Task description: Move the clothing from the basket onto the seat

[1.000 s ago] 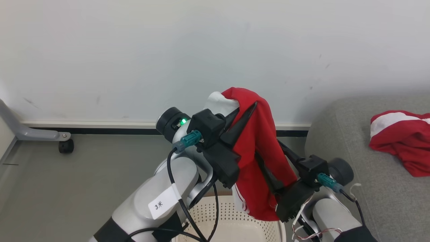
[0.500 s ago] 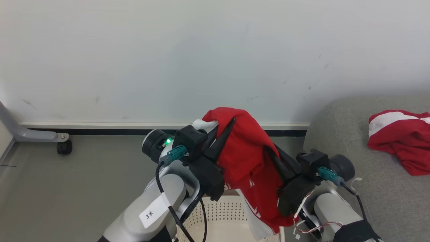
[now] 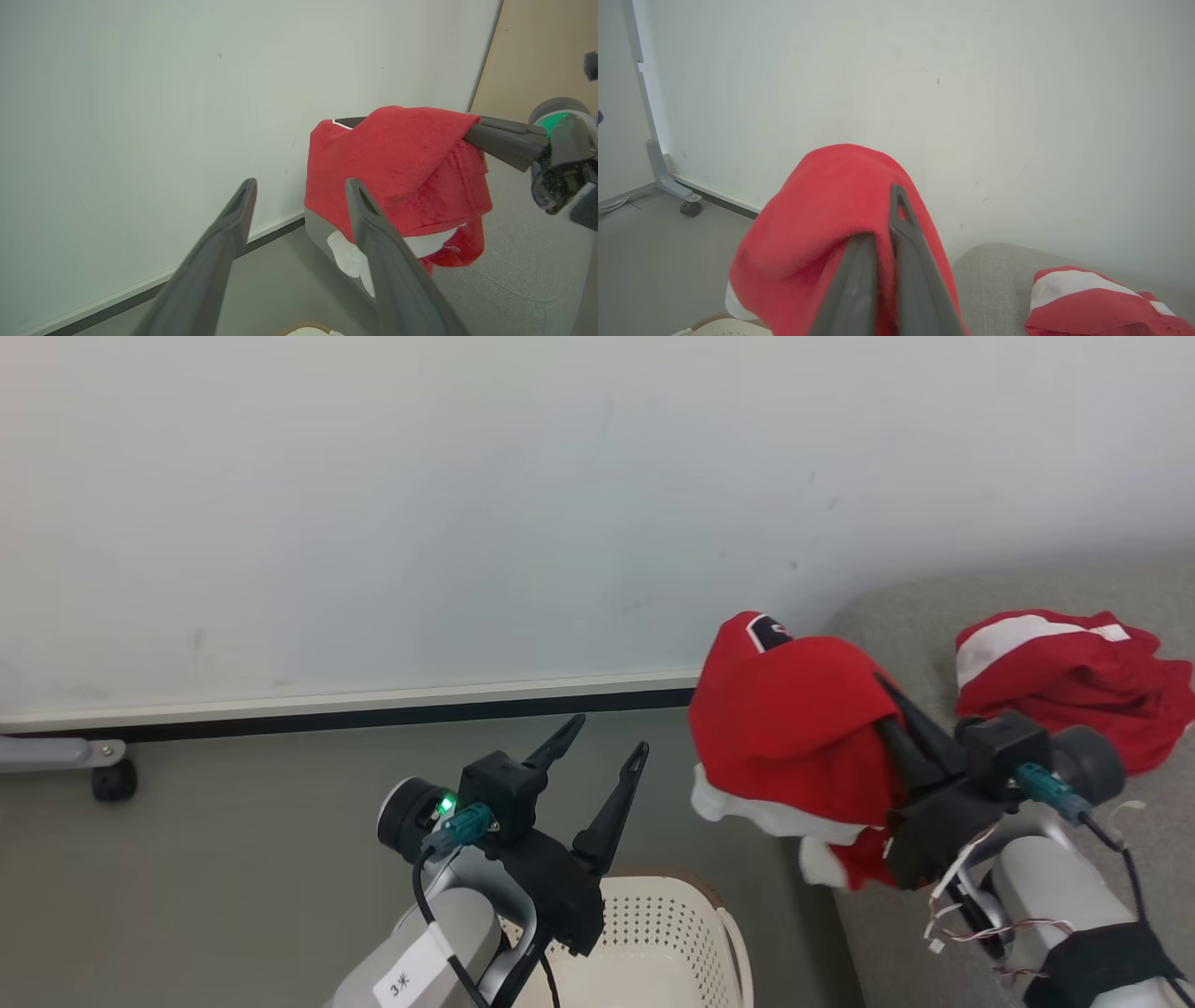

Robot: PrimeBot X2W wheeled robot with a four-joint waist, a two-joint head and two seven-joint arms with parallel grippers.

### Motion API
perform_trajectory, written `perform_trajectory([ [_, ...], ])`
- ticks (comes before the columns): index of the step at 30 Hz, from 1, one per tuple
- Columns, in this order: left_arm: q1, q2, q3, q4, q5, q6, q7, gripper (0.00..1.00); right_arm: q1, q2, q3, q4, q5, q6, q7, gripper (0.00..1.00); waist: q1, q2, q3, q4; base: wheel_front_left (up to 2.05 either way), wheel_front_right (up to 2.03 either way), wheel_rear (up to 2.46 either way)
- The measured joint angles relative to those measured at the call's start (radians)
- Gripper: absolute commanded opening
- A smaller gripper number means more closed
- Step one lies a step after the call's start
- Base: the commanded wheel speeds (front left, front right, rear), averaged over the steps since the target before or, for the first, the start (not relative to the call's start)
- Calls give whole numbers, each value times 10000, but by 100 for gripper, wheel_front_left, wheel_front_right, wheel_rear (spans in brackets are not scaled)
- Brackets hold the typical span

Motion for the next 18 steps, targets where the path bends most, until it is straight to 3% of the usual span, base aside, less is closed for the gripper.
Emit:
perform_trajectory([
  [18, 1021, -52, -251, -640, 13, 255, -79, 100, 1254, -1465, -938, -2230, -4, -702, -6, 0, 0, 0, 105, -1882, 0, 0, 0],
])
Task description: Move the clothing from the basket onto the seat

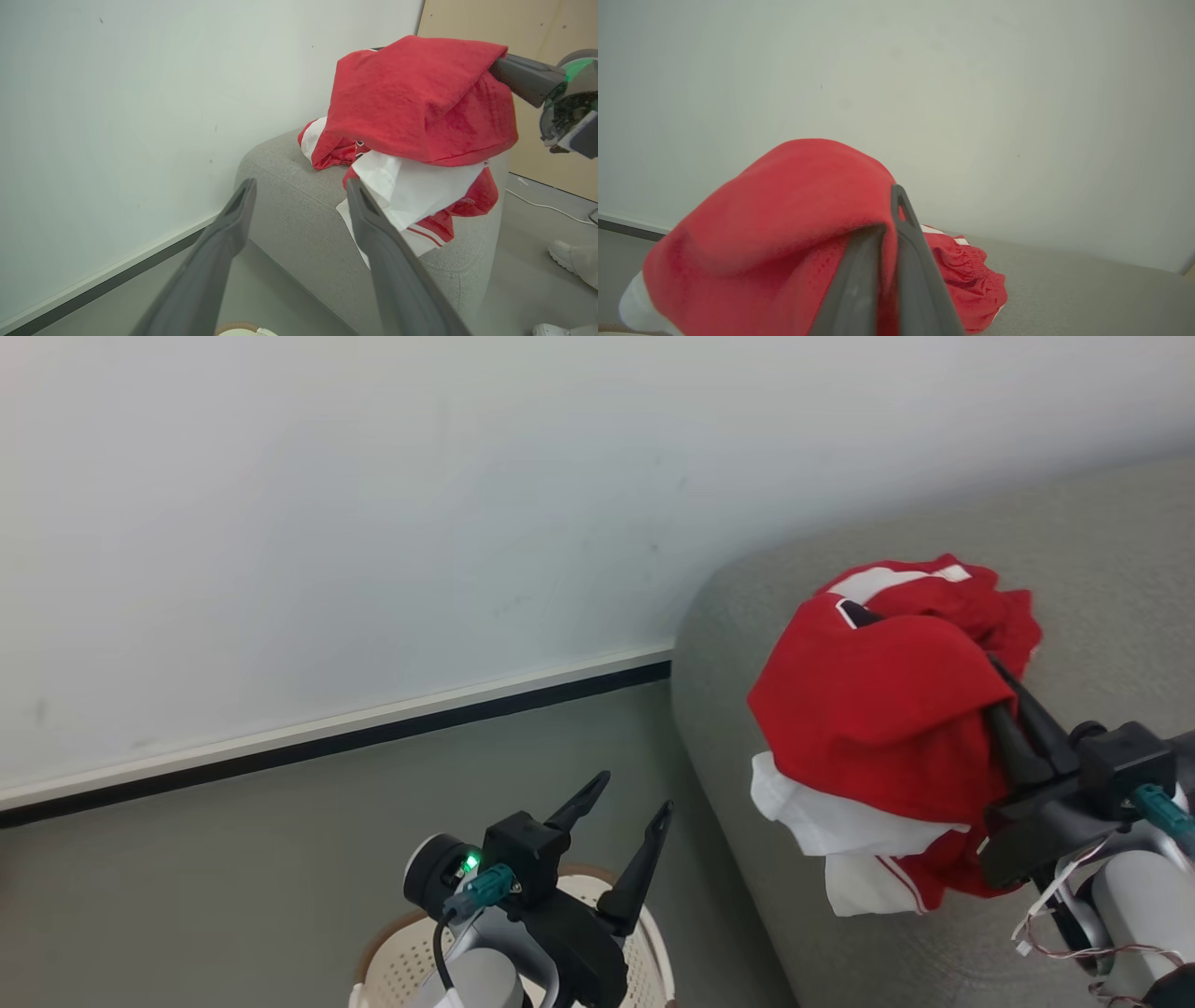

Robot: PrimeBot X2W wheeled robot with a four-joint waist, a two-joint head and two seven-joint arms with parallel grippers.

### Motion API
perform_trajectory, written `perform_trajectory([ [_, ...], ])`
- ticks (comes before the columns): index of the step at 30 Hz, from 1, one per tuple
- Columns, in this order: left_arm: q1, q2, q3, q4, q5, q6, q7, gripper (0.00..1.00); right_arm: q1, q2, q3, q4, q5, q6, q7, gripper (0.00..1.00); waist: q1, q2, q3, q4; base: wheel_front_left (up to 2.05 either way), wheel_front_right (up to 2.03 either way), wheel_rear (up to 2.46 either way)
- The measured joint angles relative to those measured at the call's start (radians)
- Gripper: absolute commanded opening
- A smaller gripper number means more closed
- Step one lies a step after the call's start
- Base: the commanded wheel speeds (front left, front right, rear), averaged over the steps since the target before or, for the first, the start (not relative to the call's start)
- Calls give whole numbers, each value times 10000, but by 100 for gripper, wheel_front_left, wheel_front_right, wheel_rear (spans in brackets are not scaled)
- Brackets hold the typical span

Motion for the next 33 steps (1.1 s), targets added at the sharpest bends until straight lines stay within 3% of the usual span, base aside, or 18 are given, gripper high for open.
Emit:
perform_trajectory([
  [9, 125, -92, -140, -307, 92, 94, 0, 100, 171, -508, -428, -1026, 113, -119, 226, 0, 0, 0, 210, -1104, 0, 0, 0],
  [15, 20, -146, -339, -491, 268, 127, 0, 100, -159, -959, -1018, -1239, 487, -104, 453, 0, 0, 0, 672, -1458, 0, 0, 0],
  [23, -291, -119, -420, -825, 640, 222, 0, 100, -1798, -1722, -1730, -953, 654, 40, 861, 0, 0, 1, 1491, -1360, 0, 0, 0],
  [33, -909, 351, -424, -1632, 1200, 360, 75, 100, -4369, -2801, -2481, 593, 972, 278, 1323, 0, 1, 1, 2652, -708, 0, 0, 0],
])
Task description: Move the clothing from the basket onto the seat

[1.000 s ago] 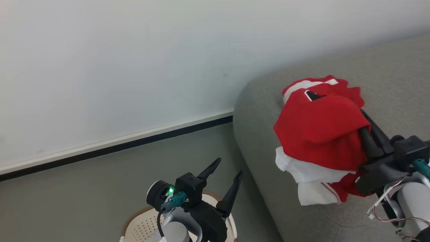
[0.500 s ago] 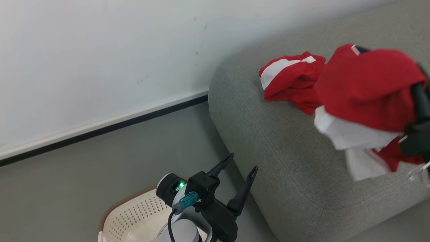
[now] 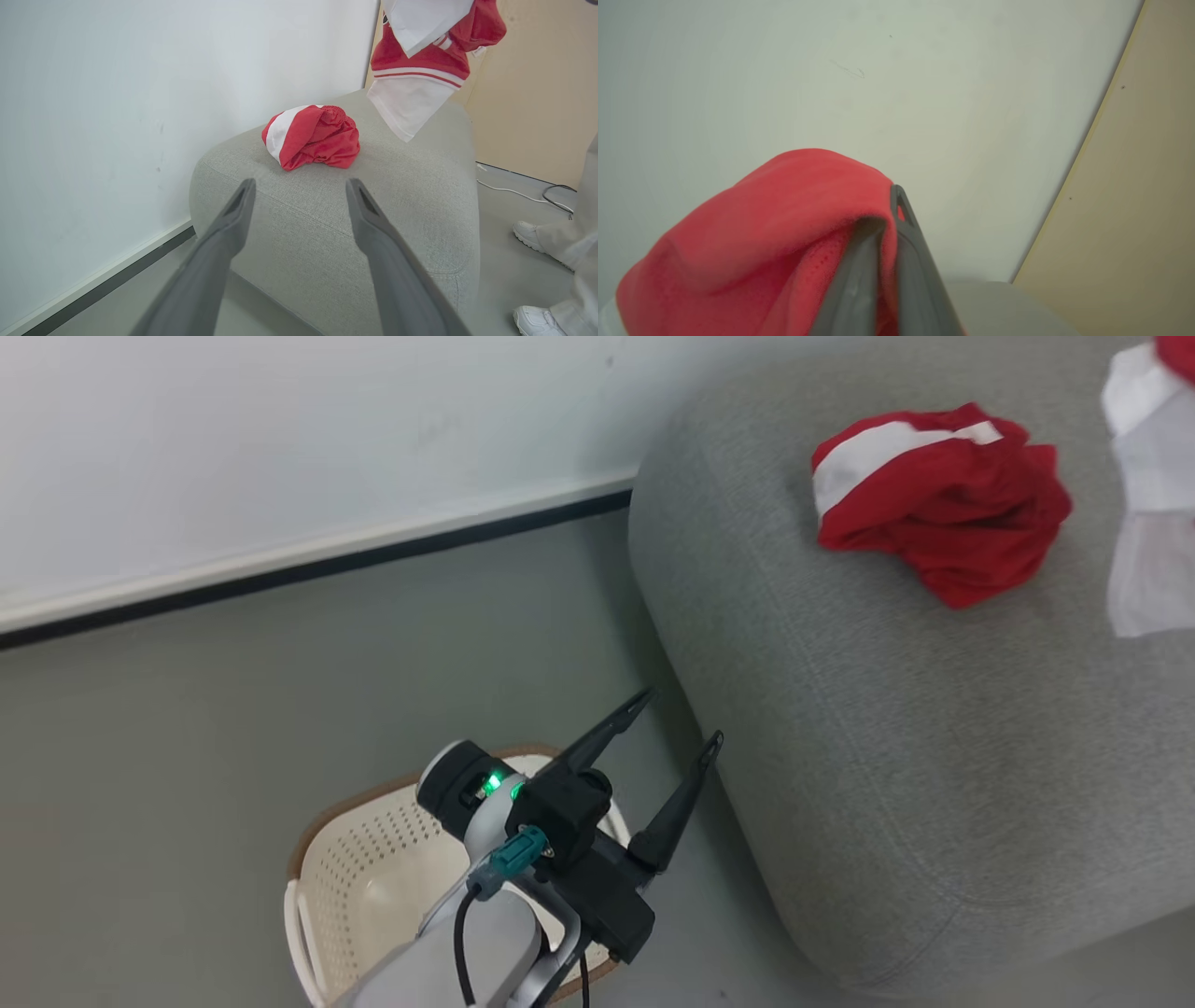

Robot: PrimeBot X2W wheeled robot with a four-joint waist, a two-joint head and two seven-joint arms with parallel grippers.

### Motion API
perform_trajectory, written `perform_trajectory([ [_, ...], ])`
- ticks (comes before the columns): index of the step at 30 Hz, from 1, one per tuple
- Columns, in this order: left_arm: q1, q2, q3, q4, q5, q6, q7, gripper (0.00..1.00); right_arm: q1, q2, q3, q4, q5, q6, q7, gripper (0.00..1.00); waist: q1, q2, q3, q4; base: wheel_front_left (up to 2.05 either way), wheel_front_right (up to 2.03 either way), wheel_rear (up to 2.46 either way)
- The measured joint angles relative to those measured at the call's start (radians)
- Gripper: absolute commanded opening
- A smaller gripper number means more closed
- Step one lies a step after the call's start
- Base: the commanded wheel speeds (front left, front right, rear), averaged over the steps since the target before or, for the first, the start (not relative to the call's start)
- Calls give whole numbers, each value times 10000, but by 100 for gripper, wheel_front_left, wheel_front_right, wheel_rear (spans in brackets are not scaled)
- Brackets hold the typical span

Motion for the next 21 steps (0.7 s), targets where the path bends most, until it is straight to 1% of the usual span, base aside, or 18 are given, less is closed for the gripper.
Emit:
perform_trajectory([
  [5, -365, 290, 25, -598, 238, 90, 69, 100, -1179, -205, -130, 938, 13, 17, 151, 0, 1, 1, 796, 511, 0, 0, 0],
  [7, -429, 341, 29, -700, 276, 107, 107, 100, -1367, -205, -134, 1095, 15, 17, 184, 0, 1, 1, 935, 591, 0, 0, 0],
  [12, -782, 525, 115, -1141, 600, 192, 146, 100, -2122, -134, -69, 1751, 13, 12, 184, 0, 1, 1, 1673, 950, 0, 0, 0],
  [16, -1047, 612, 150, -1327, 738, 249, 203, 100, -2350, 199, 130, 2508, -21, -15, 165, 0, 1, 1, 2260, 1157, 0, 0, 0],
  [21, -1148, 677, 161, -1335, 792, 251, 203, 100, -2356, 974, 424, 3674, -71, -104, -56, 0, 1, 2, 2851, 1314, 0, 0, 0],
])
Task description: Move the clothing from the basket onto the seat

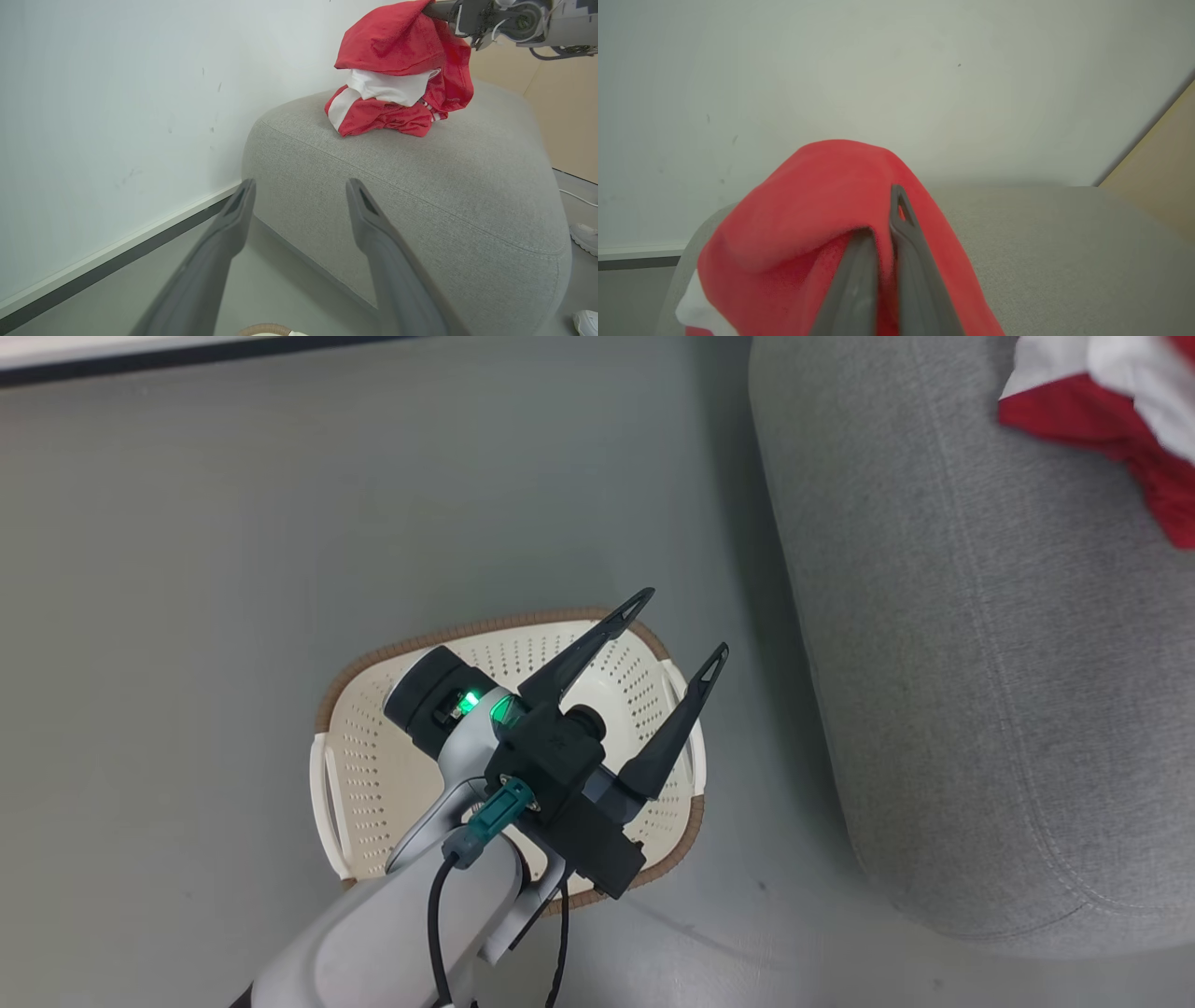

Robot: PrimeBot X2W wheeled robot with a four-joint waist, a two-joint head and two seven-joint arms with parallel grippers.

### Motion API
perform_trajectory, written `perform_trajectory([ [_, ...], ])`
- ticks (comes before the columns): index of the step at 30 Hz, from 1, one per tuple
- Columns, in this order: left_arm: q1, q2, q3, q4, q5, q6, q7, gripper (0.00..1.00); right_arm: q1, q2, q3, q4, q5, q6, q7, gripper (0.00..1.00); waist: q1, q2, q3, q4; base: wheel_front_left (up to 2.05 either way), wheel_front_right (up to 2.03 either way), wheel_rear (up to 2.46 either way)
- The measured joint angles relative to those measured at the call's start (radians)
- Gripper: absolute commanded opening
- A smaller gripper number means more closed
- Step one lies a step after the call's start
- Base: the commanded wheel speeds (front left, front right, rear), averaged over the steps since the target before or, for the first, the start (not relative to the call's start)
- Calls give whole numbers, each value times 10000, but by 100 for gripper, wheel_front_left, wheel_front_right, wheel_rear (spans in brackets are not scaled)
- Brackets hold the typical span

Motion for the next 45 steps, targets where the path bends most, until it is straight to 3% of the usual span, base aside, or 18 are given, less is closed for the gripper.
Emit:
perform_trajectory([
  [9, 6, 65, 2, 180, 29, 0, -2, 100, 346, 765, 253, 1340, -4, -27, -604, 0, -2, -1, 125, -34, 0, 0, 0],
  [11, 10, 61, 8, 247, 23, -2, -4, 100, 348, 765, 259, 1513, -4, -27, -719, 42, -4, -1, 27, -55, 0, 0, 0],
  [12, 18, 61, 15, 288, 12, -2, -4, 100, 349, 773, 278, 1570, -8, -13, -759, 53, -4, -1, -26, -64, 0, 0, 0],
  [13, 30, 61, 36, 336, -8, -2, -6, 100, 348, 800, 291, 1616, -10, -10, -803, 100, -3, -1, -84, -74, 0, 0, 0],
  [22, 340, -4, 341, 752, -288, 48, -105, 100, 538, 871, 560, 1868, -215, 221, -1099, 100, -4, -2, -732, -155, 0, 0, 0],
  [31, 971, -169, 1175, 1223, -932, 188, -226, 100, 1533, 1386, 863, 1699, -295, 368, -1191, 100, -5, -2, -1596, -173, 0, 0, 0],
  [45, 2386, 71, 2750, 1653, -1475, 439, -284, 100, 3646, 2435, 1034, 21, -286, 353, -1198, 100, -5, -3, -3142, 290, 0, 0, 0],
])
